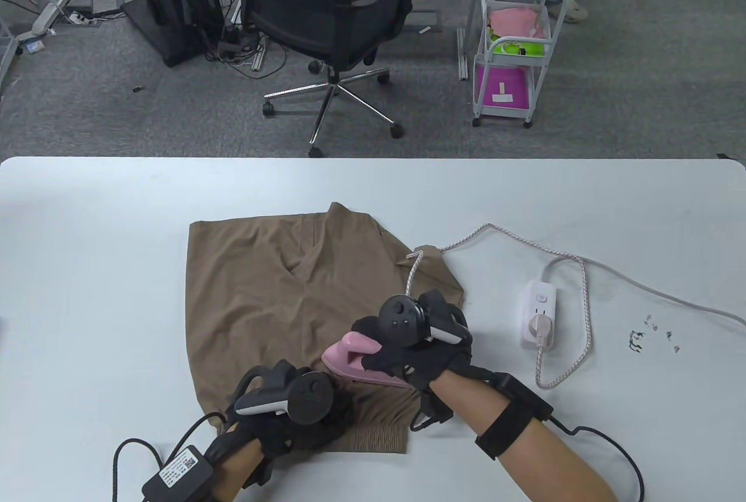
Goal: Iron shorts with electric iron on table
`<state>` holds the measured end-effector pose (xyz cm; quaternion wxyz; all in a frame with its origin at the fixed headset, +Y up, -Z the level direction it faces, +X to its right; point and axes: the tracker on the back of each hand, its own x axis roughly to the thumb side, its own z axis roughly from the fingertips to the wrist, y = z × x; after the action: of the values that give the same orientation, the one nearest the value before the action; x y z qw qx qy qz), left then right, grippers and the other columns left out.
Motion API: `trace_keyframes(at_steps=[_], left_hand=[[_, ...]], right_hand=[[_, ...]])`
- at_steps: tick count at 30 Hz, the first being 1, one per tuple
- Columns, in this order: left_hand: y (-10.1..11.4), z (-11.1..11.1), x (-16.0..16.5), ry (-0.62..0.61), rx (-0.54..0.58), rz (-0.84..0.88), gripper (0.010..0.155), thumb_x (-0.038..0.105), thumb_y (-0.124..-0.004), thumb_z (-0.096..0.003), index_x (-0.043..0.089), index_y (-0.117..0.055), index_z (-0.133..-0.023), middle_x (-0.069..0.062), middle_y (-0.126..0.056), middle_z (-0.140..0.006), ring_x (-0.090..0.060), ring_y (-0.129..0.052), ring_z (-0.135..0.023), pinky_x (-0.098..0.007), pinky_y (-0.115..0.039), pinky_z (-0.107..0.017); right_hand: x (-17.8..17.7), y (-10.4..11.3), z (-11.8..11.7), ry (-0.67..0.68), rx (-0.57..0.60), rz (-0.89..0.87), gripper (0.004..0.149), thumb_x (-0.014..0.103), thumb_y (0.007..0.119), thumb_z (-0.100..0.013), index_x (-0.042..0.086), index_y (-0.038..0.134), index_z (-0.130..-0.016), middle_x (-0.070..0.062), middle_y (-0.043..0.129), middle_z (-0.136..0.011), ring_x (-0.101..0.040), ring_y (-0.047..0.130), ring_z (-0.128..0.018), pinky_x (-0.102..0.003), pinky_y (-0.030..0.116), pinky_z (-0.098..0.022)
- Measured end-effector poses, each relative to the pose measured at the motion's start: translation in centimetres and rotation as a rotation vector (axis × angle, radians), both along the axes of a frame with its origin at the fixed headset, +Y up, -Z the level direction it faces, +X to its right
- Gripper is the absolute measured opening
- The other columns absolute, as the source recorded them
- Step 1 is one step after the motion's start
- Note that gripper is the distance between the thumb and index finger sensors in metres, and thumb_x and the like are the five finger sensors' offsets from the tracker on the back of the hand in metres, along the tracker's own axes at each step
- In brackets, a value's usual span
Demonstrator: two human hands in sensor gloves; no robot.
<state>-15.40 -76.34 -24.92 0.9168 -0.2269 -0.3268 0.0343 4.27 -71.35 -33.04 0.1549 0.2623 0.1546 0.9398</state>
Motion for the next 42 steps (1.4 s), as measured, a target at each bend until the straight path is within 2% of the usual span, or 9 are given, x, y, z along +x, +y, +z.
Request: trace_keyframes(at_steps=[3,6,10,13,18,23,33,37,42], left_hand=[[0.8,-0.3,-0.2,0.042,0.074,0.034,0.061,0.052,-0.078,-0.0512,0.037,-0.059,-0.107,0.002,-0.062,-0.11,-0.027,-0.074,-0.092,-0.063,-0.057,-0.075],[1.5,-1.1,-0.3,0.098,0.137,0.023,0.069,0.056,-0.078,-0.05,0.037,-0.051,-0.11,-0.001,-0.05,-0.116,-0.03,-0.071,-0.096,-0.064,-0.056,-0.075],[1.2,-3.5,-0.1,0.167,0.029,-0.021,0.091,0.062,-0.077,-0.0486,0.041,-0.016,-0.113,0.004,0.0,-0.12,-0.038,-0.038,-0.112,-0.068,-0.04,-0.08],[0.3,-6.0,0.7,0.23,-0.049,0.012,0.095,0.066,-0.077,-0.0462,0.048,-0.007,-0.108,0.006,0.006,-0.118,-0.04,-0.014,-0.114,-0.07,-0.028,-0.08],[-1.8,-7.9,3.3,0.235,-0.175,-0.07,0.089,0.076,-0.07,-0.0388,0.059,-0.011,-0.103,0.011,0.002,-0.119,-0.042,-0.009,-0.113,-0.072,-0.023,-0.077],[-2.4,-7.6,6.5,0.168,-0.139,-0.153,0.085,0.077,-0.069,-0.0384,0.061,-0.017,-0.104,0.008,0.001,-0.12,-0.047,-0.003,-0.11,-0.076,-0.019,-0.075],[-1.8,-6.3,11.4,0.121,-0.098,-0.143,0.083,0.075,-0.072,-0.04,0.061,-0.023,-0.105,0.006,-0.005,-0.122,-0.05,-0.01,-0.111,-0.076,-0.024,-0.076],[-0.3,-5.7,10.8,0.105,-0.02,-0.123,0.083,0.073,-0.072,-0.0414,0.054,-0.025,-0.108,0.001,-0.013,-0.123,-0.049,-0.02,-0.112,-0.074,-0.03,-0.077],[2.9,-4.6,5.9,0.151,0.1,-0.116,0.08,0.067,-0.076,-0.0438,0.041,-0.044,-0.112,-0.001,-0.039,-0.123,-0.043,-0.043,-0.113,-0.071,-0.04,-0.078]], right_hand=[[0.4,1.4,-0.5,-0.005,0.061,-0.018,0.059,0.047,0.096,-0.048,0.036,0.072,-0.101,0.008,0.086,-0.077,-0.017,0.094,-0.052,-0.052,0.082,-0.032],[0.6,3.2,-1.2,-0.008,0.118,-0.007,0.058,0.046,0.097,-0.048,0.035,0.074,-0.1,0.008,0.086,-0.077,-0.017,0.094,-0.052,-0.052,0.082,-0.032],[0.4,5.8,-2.7,-0.016,0.216,-0.005,0.055,0.046,0.097,-0.047,0.034,0.076,-0.096,0.009,0.086,-0.076,-0.017,0.094,-0.052,-0.053,0.082,-0.033],[0.2,7.7,-4.1,-0.028,0.271,-0.024,0.053,0.046,0.097,-0.046,0.035,0.077,-0.094,0.009,0.086,-0.076,-0.017,0.094,-0.053,-0.053,0.081,-0.034],[0.6,9.7,-5.7,-0.057,0.329,-0.014,0.053,0.046,0.097,-0.046,0.035,0.078,-0.094,0.009,0.086,-0.076,-0.017,0.094,-0.053,-0.053,0.082,-0.035],[1.6,10.8,-6.1,-0.08,0.346,0.017,0.053,0.046,0.097,-0.046,0.035,0.077,-0.094,0.009,0.086,-0.076,-0.017,0.094,-0.053,-0.054,0.081,-0.035],[3.6,12.0,-5.8,-0.112,0.364,0.012,0.053,0.047,0.097,-0.046,0.035,0.078,-0.094,0.009,0.087,-0.077,-0.017,0.095,-0.054,-0.053,0.082,-0.035],[3.2,11.9,-5.9,-0.116,0.36,0.005,0.053,0.047,0.097,-0.046,0.035,0.077,-0.094,0.009,0.086,-0.077,-0.017,0.095,-0.054,-0.053,0.082,-0.035],[1.5,11.2,-6.8,-0.109,0.336,-0.018,0.054,0.046,0.097,-0.046,0.035,0.077,-0.095,0.008,0.086,-0.077,-0.018,0.095,-0.054,-0.053,0.082,-0.035]])
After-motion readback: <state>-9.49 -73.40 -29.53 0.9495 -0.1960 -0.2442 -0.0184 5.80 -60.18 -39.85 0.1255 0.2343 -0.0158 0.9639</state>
